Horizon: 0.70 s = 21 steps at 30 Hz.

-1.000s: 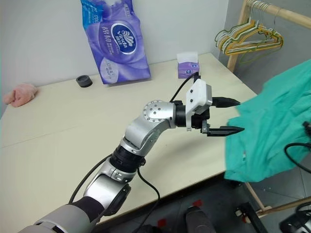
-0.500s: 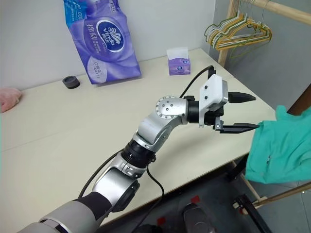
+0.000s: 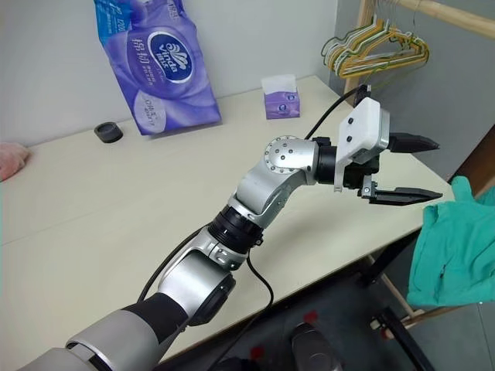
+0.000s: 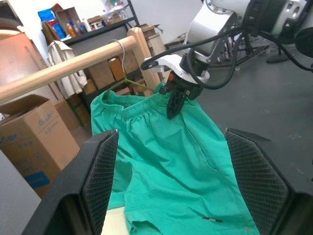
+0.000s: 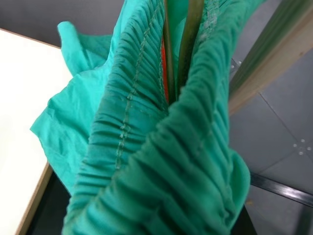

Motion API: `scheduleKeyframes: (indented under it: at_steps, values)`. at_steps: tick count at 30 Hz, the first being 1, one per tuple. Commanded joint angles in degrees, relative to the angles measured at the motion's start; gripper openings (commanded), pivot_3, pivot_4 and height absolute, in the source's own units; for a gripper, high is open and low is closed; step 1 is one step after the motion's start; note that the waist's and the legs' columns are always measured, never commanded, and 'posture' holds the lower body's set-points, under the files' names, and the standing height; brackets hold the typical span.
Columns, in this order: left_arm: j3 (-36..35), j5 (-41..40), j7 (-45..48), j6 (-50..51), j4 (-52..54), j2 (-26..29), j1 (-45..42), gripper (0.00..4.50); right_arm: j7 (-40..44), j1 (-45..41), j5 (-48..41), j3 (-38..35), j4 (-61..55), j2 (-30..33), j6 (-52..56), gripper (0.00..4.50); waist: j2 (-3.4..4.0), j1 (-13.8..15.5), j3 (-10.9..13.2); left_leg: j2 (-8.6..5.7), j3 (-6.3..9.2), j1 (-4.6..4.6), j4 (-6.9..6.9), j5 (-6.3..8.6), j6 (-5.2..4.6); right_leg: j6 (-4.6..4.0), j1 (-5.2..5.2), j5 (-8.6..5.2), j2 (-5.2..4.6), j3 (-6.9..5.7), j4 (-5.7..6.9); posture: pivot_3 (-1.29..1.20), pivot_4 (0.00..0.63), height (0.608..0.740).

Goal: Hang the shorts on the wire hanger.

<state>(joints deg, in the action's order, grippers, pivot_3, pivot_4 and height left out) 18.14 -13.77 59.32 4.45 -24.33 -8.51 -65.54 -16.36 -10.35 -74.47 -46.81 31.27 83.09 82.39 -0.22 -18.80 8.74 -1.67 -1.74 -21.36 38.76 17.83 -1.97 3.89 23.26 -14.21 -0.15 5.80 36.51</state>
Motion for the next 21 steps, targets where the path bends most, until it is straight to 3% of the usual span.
scheduleKeyframes:
  at_steps: [1, 3, 8, 17, 21]
  values:
    - [0.26, 0.31, 0.36, -1.74, 0.38, -1.90, -1.33, 3.68, 1.84, -2.66, 5.31, -1.67, -2.98, 0.31, 0.72, 0.00, 0.00, -0.13, 0.00, 0.00, -0.01, 0.00, 0.00, 0.01, -0.02, 0.02, 0.00, 0.01, 0.00, 0.02, -0.03, -0.42, 0.169, 0.740]
    - [0.36, 0.43, 0.47, -2.03, 0.09, -2.13, -1.38, 3.68, 2.49, -4.01, 8.01, -2.14, -3.41, -0.04, 1.53, 0.00, 0.04, -0.22, 0.03, 0.00, -0.04, -0.02, -0.01, 0.03, -0.05, 0.06, 0.00, 0.03, 0.00, 0.06, -0.10, -0.43, 0.168, 0.740]
    - [0.76, 0.59, 0.60, -2.70, -0.16, -2.57, -1.20, 3.71, 0.88, -9.03, 12.75, -7.29, -8.69, -2.59, 7.72, 1.33, 0.07, -0.30, 0.04, 0.01, -0.06, -0.04, -0.05, 0.08, -0.10, 0.09, 0.00, 0.04, 0.00, 0.11, -0.22, -0.44, 0.166, 0.740]
    - [1.07, 0.44, 0.58, -3.78, -1.02, -2.78, -1.26, 3.71, -3.55, -9.28, 13.83, -12.88, -23.15, -5.75, 10.11, 4.38, 0.09, -0.43, 0.04, 0.03, -0.11, -0.16, -0.05, 0.18, -0.23, 0.23, 0.01, 0.12, -0.02, 0.16, -0.46, -0.46, 0.156, 0.740]
    - [1.25, 0.80, 0.38, -4.30, -1.22, -2.34, -0.96, 3.71, -4.14, -10.64, 14.54, -11.89, -32.36, -5.10, 10.11, 4.48, 0.11, -0.53, 0.03, 0.03, -0.13, -0.17, -0.05, 0.19, -0.24, 0.27, 0.02, 0.13, -0.02, 0.19, -0.49, -0.45, 0.155, 0.740]
